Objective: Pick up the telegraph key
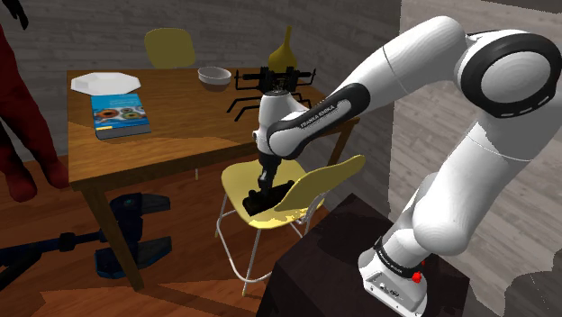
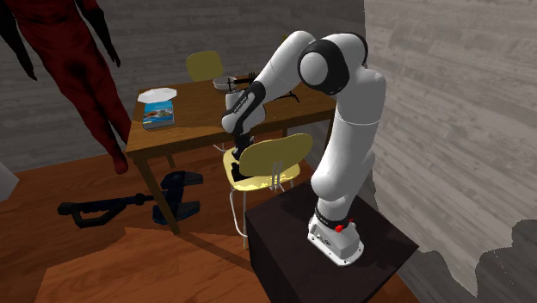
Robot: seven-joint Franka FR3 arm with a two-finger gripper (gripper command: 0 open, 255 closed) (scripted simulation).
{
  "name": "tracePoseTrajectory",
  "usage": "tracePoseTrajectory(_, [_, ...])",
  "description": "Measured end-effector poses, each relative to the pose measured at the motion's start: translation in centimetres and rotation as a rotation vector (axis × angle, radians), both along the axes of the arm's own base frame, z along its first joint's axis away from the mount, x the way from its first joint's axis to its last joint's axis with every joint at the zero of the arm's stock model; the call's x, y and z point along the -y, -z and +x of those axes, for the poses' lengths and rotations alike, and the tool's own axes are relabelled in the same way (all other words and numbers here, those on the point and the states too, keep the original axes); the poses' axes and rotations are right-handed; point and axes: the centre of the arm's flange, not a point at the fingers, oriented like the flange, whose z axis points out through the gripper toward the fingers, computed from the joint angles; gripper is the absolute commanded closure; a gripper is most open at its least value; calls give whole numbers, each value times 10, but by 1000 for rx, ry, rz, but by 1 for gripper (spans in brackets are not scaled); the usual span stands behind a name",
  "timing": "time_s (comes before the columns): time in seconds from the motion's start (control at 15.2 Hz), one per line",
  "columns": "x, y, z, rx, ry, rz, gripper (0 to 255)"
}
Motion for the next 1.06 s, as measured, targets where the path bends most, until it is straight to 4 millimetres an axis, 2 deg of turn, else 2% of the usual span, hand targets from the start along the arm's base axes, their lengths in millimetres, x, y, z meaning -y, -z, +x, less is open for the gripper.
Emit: tracePoseTrajectory(1.06, [1,-77,1,0,0,0,255])
